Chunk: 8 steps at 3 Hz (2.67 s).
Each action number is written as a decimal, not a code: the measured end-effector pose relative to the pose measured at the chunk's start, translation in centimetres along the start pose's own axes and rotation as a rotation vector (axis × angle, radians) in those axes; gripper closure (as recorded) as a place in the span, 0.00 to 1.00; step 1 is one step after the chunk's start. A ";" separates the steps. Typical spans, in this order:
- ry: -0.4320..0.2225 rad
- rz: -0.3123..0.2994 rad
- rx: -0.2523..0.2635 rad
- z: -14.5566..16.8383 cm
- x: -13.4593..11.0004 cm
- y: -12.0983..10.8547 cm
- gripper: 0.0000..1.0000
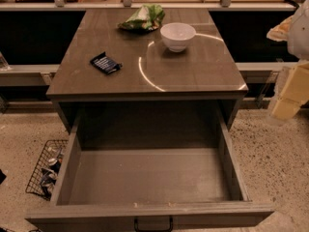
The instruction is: Place rxbar blueberry into top drawer
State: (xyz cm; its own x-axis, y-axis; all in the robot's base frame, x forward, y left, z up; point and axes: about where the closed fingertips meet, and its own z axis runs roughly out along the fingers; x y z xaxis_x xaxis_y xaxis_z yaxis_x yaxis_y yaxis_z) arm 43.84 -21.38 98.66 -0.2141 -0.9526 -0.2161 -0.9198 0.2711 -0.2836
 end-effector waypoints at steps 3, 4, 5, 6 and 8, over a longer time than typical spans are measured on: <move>-0.149 0.184 0.101 2.0 0.2 -4.2 0.00; -0.367 0.346 0.158 5.5 -2.5 -9.1 0.00; -0.552 0.383 0.188 7.4 -6.1 -12.0 0.00; -0.604 0.396 0.255 6.7 -7.2 -13.9 0.00; -0.676 0.376 0.193 9.7 -11.2 -14.3 0.00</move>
Offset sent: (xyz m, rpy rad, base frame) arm 0.0275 -0.0090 0.0010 0.0812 -0.0997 -0.0737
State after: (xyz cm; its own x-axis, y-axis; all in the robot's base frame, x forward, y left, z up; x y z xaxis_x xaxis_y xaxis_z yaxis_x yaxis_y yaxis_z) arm 62.54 -13.25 96.09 -0.1957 -0.5192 -0.8319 -0.7391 0.6356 -0.2228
